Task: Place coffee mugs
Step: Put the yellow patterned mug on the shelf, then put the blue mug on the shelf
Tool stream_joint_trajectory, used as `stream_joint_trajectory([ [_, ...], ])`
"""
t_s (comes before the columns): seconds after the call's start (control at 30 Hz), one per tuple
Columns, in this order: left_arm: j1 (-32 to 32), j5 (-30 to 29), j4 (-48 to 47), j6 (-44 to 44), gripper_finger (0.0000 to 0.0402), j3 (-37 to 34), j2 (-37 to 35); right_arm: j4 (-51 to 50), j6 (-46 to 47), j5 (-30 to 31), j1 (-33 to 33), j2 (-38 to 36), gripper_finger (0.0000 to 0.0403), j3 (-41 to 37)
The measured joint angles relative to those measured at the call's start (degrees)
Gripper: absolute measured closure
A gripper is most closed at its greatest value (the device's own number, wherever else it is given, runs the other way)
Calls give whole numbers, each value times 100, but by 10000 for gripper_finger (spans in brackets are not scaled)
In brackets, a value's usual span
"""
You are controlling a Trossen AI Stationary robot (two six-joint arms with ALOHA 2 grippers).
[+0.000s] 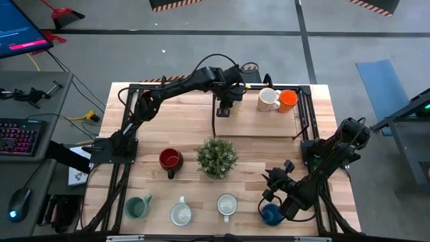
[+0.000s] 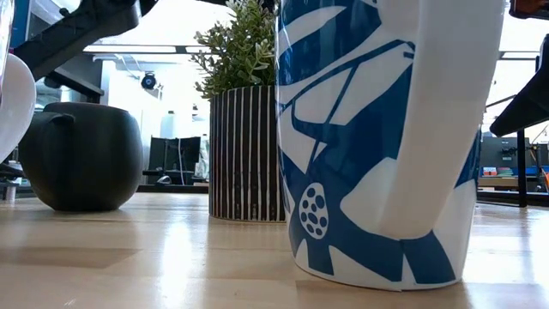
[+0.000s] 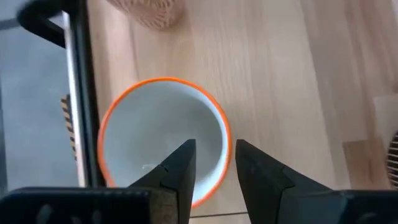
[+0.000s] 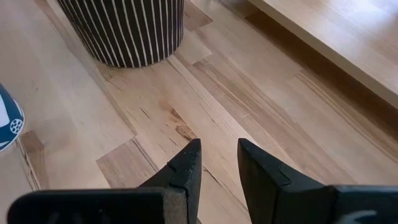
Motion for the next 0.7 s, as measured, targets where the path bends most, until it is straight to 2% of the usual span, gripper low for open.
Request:
stream_joint_trajectory([
  [0.1,-45,-2,38,2,298,2,-288,0,-7,0,0,0,320,0],
  [0.23,-109,-388,-41,4,298,9,-848,-4,-11,4,-2,0,320,0],
  [0.37,-80,-535,-446,9,298,11,-1437,-56,-15,23,-17,0,320,0],
  [0.47,14,-493,-971,2,298,13,-1802,-113,-22,395,-32,0,320,0],
  [0.6,286,136,-1794,-156,298,13,-2000,-151,-24,1257,-101,0,320,0],
  [0.7,508,680,-2391,-261,298,-52,-1997,-145,-23,1320,-255,0,320,0],
])
